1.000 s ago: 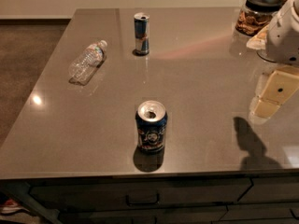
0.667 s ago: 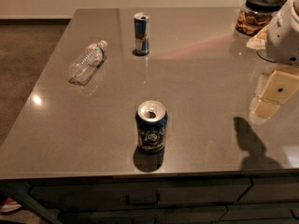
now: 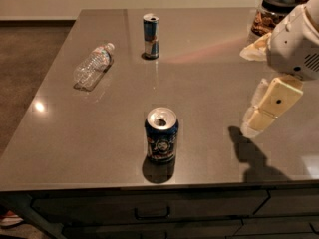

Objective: Knock pepsi can over

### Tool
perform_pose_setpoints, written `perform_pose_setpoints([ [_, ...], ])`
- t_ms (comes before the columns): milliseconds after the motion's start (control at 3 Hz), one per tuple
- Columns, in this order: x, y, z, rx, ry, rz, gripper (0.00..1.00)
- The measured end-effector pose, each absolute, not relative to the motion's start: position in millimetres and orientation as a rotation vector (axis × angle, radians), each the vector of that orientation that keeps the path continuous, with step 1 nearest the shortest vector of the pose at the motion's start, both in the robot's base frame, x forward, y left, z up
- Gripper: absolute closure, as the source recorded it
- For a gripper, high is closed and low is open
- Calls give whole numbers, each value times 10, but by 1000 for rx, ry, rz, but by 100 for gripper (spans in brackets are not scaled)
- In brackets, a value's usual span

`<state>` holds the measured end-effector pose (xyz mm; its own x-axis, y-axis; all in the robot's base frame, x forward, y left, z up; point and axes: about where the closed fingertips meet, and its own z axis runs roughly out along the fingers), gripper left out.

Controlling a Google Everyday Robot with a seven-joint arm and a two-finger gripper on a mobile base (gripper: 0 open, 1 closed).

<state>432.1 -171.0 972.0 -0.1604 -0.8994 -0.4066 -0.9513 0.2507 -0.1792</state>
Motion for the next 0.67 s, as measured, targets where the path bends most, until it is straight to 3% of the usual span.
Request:
perform_pose_setpoints([
  [667, 4290, -945, 9397, -1652, 1928, 430, 0],
])
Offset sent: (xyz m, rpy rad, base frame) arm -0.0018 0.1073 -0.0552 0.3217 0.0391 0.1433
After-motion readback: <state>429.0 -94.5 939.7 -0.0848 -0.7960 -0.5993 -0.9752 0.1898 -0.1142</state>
